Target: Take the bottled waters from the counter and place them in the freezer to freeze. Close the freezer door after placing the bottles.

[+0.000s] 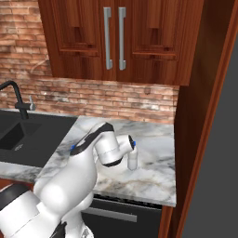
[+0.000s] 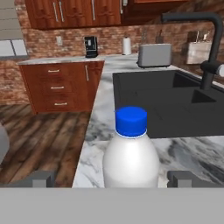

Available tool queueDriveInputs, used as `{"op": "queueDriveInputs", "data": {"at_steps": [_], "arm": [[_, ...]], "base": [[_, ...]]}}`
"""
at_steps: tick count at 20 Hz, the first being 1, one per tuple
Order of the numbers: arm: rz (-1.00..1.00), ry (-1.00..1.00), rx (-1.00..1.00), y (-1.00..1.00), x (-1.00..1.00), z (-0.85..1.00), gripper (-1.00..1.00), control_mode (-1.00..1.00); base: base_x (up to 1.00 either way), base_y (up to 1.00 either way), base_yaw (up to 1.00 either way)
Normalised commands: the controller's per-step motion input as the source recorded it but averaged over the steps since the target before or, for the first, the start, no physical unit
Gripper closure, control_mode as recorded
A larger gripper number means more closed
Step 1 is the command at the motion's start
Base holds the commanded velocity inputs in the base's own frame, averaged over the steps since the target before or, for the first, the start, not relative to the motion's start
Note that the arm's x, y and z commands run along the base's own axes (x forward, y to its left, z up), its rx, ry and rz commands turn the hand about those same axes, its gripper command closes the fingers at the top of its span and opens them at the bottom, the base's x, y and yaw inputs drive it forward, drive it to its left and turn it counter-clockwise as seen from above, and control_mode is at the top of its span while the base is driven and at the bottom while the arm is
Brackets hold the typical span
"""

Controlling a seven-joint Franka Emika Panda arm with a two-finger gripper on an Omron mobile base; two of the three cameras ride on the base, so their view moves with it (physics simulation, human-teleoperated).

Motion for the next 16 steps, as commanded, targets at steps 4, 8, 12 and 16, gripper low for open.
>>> {"op": "queueDriveInputs", "data": {"at_steps": [4,8,12,16], "arm": [[0.00,0.00,0.00,0.00,-0.24,-0.01,-1.00,-1.00],[0.00,0.00,0.00,0.00,-0.17,0.00,-1.00,-1.00],[-0.03,0.00,0.00,0.00,0.00,0.00,-1.00,-1.00],[-0.03,0.00,0.00,0.00,0.10,0.00,-1.00,-1.00]], "base": [[0.00,0.00,0.00],[0.00,0.00,0.00],[0.00,0.00,0.00],[0.00,0.00,0.00]]}}
